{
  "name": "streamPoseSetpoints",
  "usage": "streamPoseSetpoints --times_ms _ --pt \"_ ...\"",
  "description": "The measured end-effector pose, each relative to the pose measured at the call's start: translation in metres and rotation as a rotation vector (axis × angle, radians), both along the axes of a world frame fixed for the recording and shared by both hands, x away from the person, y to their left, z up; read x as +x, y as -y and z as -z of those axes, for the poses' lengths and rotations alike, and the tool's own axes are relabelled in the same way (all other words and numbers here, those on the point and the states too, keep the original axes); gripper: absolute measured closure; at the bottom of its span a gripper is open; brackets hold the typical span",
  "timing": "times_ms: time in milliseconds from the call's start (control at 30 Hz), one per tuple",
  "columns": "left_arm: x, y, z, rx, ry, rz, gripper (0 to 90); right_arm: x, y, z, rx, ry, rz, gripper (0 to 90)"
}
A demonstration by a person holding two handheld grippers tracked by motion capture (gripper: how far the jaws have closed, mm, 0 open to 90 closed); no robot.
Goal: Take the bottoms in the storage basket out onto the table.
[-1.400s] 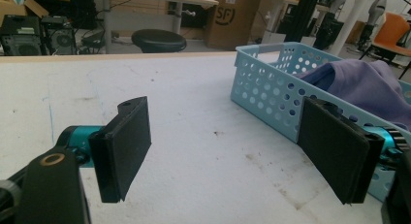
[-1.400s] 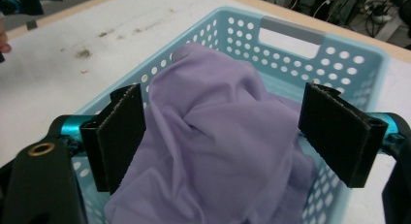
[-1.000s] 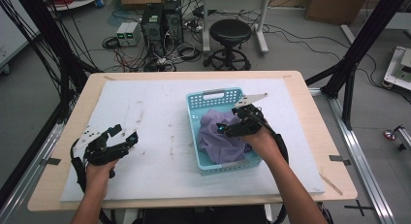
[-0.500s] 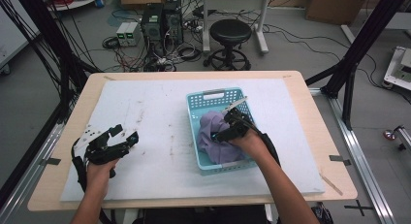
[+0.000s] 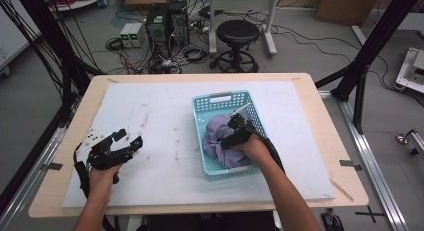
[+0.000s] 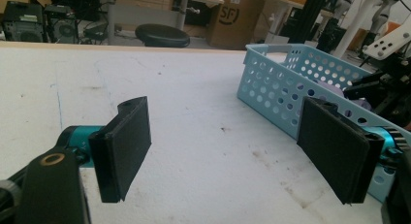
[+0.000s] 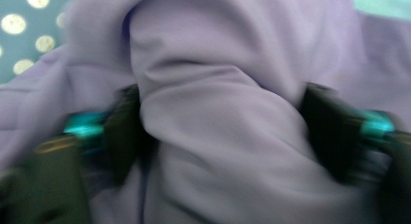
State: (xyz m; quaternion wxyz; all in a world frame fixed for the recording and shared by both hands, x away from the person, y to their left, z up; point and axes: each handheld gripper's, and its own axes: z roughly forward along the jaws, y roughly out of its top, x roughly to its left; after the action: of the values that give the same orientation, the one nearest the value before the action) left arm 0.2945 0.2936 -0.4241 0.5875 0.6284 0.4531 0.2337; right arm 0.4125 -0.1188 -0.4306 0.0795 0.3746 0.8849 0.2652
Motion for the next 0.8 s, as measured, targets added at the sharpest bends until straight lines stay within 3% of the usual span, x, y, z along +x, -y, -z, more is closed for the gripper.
streamPoseSetpoints --times_ms 33,100,200,467,800 --pt "0.000 0.000 0.000 -0.001 0.000 0.000 20.0 -0.001 0.002 -0.003 -0.016 0.012 -0.006 69.4" --pt "0.000 -0.001 0.000 -0.001 0.000 0.000 20.0 -0.001 0.006 -0.005 0.010 -0.015 0.013 75.4" --pt "0.000 -0.001 0.001 -0.004 -0.001 -0.004 20.0 -0.004 0.011 -0.014 0.069 0.015 0.017 77.1" --pt "0.001 -0.002 0.001 -0.003 -0.003 -0.006 20.0 -0.010 0.038 -0.056 0.291 0.160 0.036 78.3" --pt "0.002 -0.001 0.002 -0.004 -0.005 -0.004 20.0 -0.010 0.058 -0.108 0.414 0.263 0.026 78.7"
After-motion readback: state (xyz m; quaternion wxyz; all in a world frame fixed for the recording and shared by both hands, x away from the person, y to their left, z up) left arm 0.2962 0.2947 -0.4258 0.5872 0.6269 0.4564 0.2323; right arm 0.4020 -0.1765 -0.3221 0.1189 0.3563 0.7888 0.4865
